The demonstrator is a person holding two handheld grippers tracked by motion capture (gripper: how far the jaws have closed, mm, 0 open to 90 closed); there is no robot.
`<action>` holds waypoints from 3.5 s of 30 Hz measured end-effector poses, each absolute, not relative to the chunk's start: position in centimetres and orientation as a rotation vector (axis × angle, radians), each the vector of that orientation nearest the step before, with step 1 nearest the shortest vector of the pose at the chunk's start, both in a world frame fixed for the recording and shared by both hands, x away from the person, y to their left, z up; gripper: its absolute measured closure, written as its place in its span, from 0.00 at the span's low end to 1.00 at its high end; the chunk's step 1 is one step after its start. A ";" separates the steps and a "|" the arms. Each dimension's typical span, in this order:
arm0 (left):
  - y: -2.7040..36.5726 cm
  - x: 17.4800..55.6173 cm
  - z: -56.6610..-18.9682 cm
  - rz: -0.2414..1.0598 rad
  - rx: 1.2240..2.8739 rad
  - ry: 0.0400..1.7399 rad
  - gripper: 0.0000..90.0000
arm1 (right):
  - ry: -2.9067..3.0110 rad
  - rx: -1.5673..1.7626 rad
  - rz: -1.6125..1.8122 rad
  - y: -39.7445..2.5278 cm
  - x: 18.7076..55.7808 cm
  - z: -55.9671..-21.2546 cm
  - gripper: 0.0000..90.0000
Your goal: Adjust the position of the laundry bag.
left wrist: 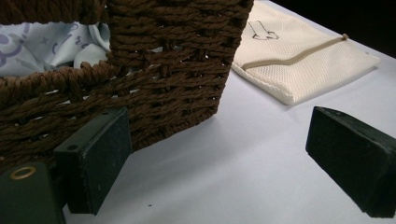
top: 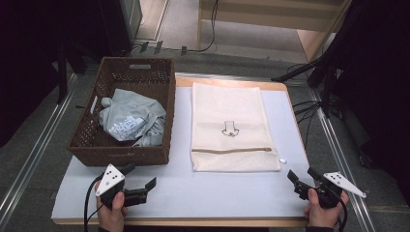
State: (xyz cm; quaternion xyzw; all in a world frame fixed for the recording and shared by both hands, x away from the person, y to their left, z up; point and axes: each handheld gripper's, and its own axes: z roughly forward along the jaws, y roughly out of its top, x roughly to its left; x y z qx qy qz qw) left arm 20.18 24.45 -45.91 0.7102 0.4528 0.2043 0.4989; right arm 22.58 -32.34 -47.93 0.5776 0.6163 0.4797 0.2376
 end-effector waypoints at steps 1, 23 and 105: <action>24.2 20.2 -45.9 0.492 1.727 1.092 0.08 | 1.690 1.590 1.319 -32.2 22.6 -47.9 0.15; 17.5 20.7 -46.0 0.445 1.823 0.983 0.09 | 1.773 1.557 1.317 -29.0 25.9 -47.1 0.24; 16.8 19.2 -45.8 0.302 1.903 1.043 0.68 | 1.966 1.539 1.350 -24.5 23.2 -48.1 0.45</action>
